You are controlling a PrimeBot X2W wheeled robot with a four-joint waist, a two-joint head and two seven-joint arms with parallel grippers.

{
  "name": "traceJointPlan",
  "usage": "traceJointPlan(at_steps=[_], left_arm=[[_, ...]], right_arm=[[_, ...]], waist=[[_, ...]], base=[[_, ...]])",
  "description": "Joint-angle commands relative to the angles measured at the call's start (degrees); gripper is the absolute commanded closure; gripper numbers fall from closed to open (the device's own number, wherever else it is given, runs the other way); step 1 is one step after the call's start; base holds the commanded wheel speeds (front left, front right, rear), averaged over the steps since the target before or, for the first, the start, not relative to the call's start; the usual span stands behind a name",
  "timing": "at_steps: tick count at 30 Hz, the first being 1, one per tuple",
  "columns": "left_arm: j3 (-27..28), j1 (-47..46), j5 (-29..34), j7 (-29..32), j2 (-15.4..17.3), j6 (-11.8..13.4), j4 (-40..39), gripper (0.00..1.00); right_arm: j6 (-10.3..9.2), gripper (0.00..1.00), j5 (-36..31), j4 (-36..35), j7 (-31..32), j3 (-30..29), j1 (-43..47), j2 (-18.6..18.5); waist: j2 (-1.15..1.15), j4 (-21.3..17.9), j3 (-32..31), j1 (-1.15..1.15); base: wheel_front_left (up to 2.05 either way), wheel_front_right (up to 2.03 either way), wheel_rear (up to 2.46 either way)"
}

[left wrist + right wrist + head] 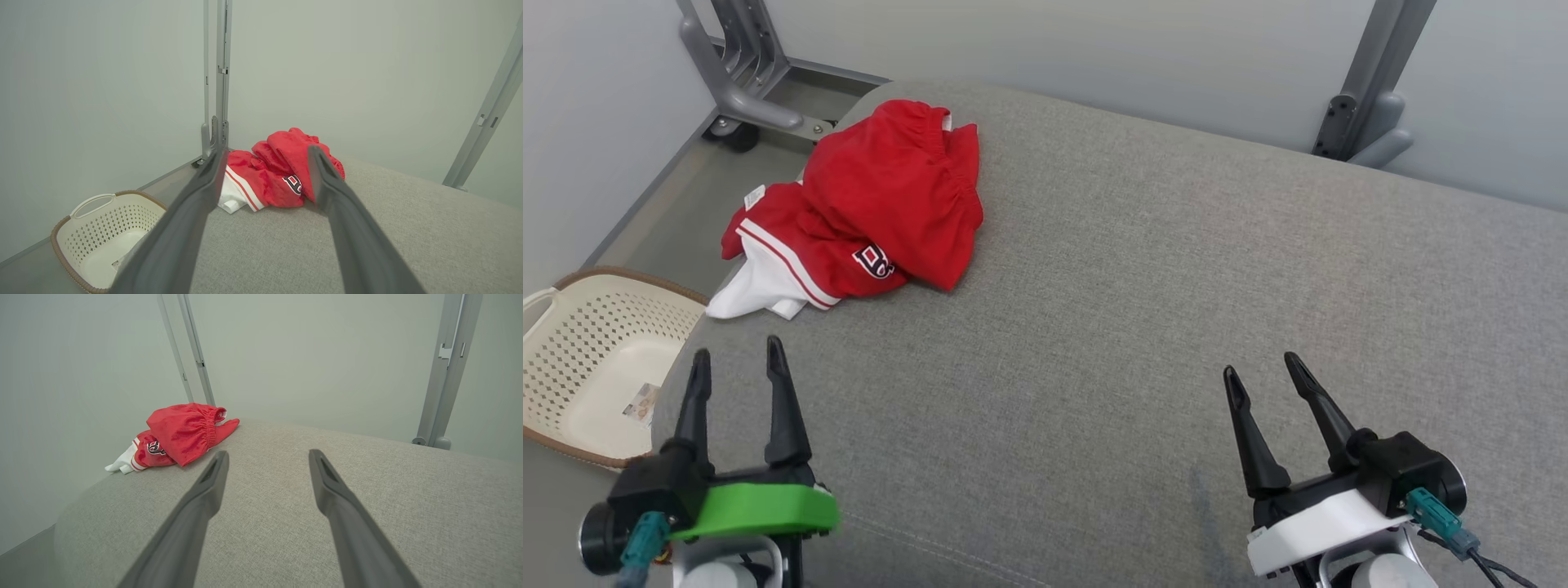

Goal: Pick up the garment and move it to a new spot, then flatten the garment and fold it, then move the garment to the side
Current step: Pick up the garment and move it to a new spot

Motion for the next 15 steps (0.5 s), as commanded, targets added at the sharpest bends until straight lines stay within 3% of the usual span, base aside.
traceJointPlan(at_steps=[1, 6, 15], left_arm=[[1.0, -2.5, -0.4, -0.1, 0.3, -0.5, 0.1, 0.00], [3.3, -7.9, -1.7, -0.1, 0.2, -2.8, 2.4, 0.00], [8.6, -25.3, -2.0, 0.0, 0.9, -7.7, 16.9, 0.00]], right_arm=[[0.00, 0.00, -1.0, 0.1, -0.2, -0.3, -0.8, -0.3], [0.00, 0.00, -2.0, -0.1, -0.2, -0.8, -2.5, -1.0], [0.00, 0.00, -3.7, -1.5, -0.2, -2.4, -7.0, -2.9]], waist=[[0.00, -0.6, 2.8, 0.00], [0.00, -1.3, 7.0, 0.00], [0.00, -3.5, 15.9, 0.00]], base=[[0.00, 0.00, 0.00], [0.00, 0.00, 0.00], [0.00, 0.00, 0.00]])
